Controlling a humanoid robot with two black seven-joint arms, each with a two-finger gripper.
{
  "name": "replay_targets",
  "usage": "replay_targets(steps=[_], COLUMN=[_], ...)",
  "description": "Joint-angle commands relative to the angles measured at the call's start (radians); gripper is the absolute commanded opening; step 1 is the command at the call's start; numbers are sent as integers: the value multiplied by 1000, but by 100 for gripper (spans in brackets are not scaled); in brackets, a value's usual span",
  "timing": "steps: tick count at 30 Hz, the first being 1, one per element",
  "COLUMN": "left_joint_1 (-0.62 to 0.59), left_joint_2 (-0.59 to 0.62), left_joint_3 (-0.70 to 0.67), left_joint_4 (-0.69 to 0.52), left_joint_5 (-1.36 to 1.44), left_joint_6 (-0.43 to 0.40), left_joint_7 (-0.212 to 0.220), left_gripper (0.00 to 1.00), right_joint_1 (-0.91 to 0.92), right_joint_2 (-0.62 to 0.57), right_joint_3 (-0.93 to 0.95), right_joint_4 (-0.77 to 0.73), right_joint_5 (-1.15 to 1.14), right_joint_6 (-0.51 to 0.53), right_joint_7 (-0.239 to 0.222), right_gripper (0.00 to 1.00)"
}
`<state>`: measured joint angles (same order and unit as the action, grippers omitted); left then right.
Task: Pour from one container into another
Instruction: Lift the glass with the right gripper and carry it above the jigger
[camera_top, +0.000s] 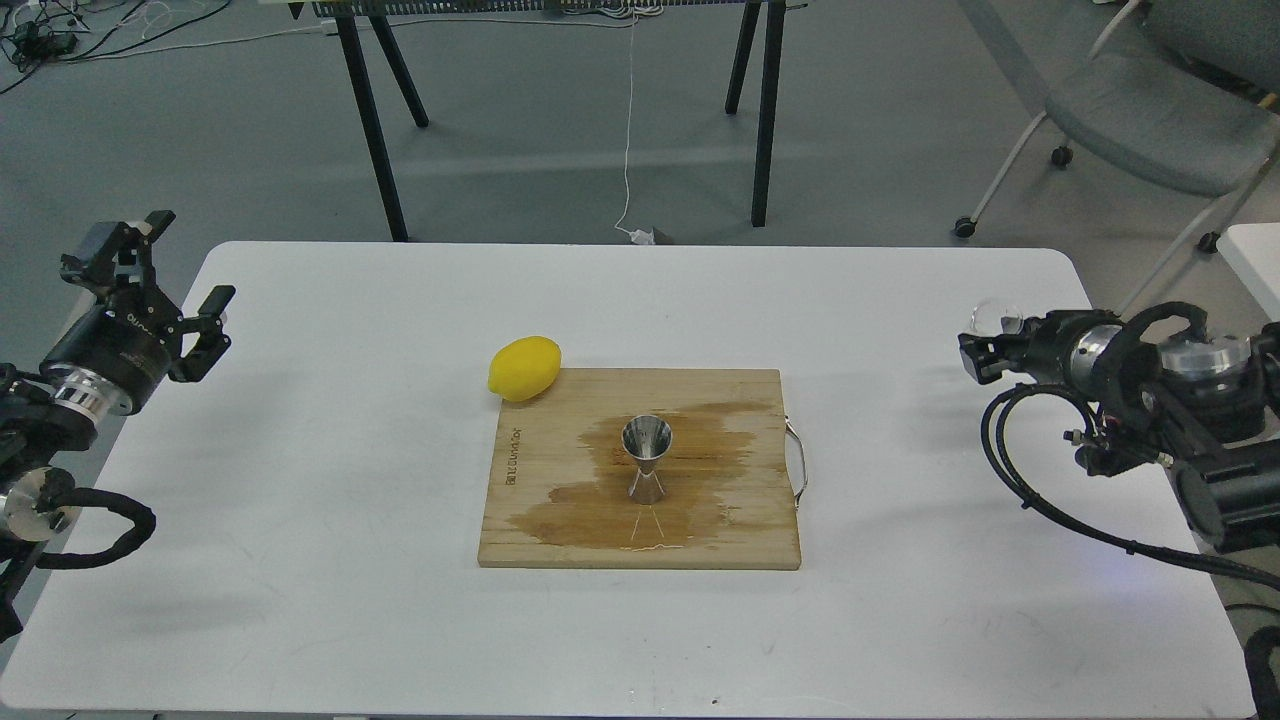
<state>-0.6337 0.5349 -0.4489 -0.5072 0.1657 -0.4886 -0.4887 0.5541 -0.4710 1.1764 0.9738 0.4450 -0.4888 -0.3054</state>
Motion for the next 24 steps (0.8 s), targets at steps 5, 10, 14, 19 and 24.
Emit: replay_targets(steps=[5, 10, 14, 19, 24], left_joint_1=[2, 3, 3, 3, 5], left_joint_2=[-4, -6, -6, -4, -6], left_joint_3=[-1, -1, -1, -1, -1], left_joint_4=[1, -1, -1, -1, -1], left_joint_5=[0, 0, -2, 0, 0], left_joint_6=[0, 0, 0, 0, 0], left_joint_7=[0, 0, 0, 0, 0], left_gripper=[99, 99, 99, 99, 99], right_joint_1=[364, 521, 604, 622, 619], right_joint_2=[18, 77, 121, 109, 48], right_joint_3=[-334, -504, -657, -809, -928], right_joint_4=[6, 112, 226, 371, 531], right_joint_5=[-23, -29, -31, -92, -253], right_joint_6=[0, 0, 0, 0, 0], right_joint_7=[-23, -24, -24, -24, -24], right_gripper=[43, 43, 43, 44, 44])
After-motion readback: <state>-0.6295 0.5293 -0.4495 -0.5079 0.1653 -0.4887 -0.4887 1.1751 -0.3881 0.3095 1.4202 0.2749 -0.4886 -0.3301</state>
